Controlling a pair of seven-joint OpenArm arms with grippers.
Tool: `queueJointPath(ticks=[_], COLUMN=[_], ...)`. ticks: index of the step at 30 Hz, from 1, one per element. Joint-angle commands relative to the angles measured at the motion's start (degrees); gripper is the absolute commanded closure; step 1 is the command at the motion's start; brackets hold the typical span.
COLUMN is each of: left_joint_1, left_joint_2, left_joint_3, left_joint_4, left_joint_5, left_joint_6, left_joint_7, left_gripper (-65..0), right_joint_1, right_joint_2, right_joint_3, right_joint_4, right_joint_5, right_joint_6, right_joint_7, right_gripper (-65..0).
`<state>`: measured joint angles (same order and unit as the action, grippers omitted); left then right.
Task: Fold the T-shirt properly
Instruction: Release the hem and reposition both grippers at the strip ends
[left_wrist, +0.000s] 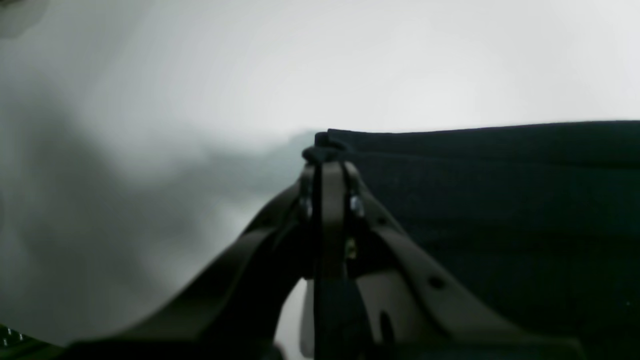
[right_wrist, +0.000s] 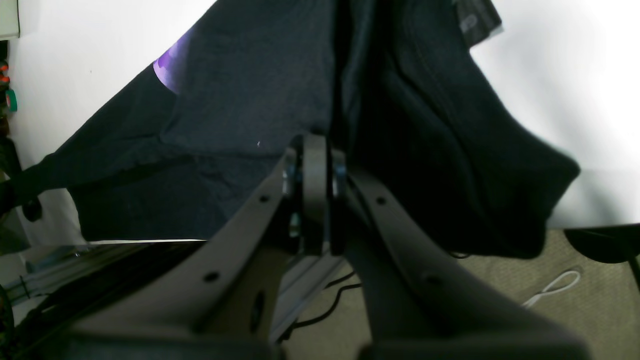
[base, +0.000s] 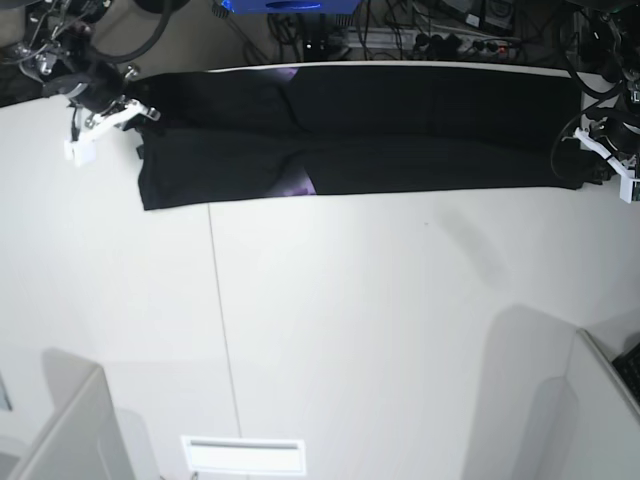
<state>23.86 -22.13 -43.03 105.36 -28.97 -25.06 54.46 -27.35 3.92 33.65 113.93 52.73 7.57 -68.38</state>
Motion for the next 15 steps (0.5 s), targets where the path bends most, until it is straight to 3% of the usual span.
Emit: queueJointPath(ticks=[1,4,6,10,13,15], left_joint_1=[0.01,0.01,0.28,1.42,1.68,1.68], left_joint_2=[-1.21,-1.21,-1.21,-1.3,-1.91,-1.74], left_joint_3=[-0.54,-0.8,-0.89,-0.97,-1.5,-3.52], left_joint_4=[0.62,0.62,0.62,0.62,0.7,0.79], left_joint_5=[-0.17,-0.17,-0.17,-0.17,-0.17,-0.52], left_joint_6=[0.22,0.22,0.22,0.22,0.22,0.22], left_joint_7=[-1.14,-1.14,-1.14,-1.14,-1.14,-1.14], left_gripper=[0.0,0.0,-8.6,-30.8,-42.0,-46.1], right_joint_1=[-0.12,-0.12,-0.21,-0.21,-0.21,-0.12], right_joint_2=[0.78,0.78,0.78,0.78,0.87,0.87], right_joint_3=[0.24,0.51,0.59,0.59,0.59,0.68], right_joint_4=[0.66,0.66,0.66,0.66,0.75,0.84], right_joint_5=[0.85,0.85,0.85,0.85,0.85,0.85], right_joint_6=[0.21,0.21,0.21,0.21,0.21,0.21], right_joint_7=[0.38,0.56,0.82,0.82,0.91,1.79], right_gripper=[0.0,0.0,-2.4,-23.6,-24.5,-23.1])
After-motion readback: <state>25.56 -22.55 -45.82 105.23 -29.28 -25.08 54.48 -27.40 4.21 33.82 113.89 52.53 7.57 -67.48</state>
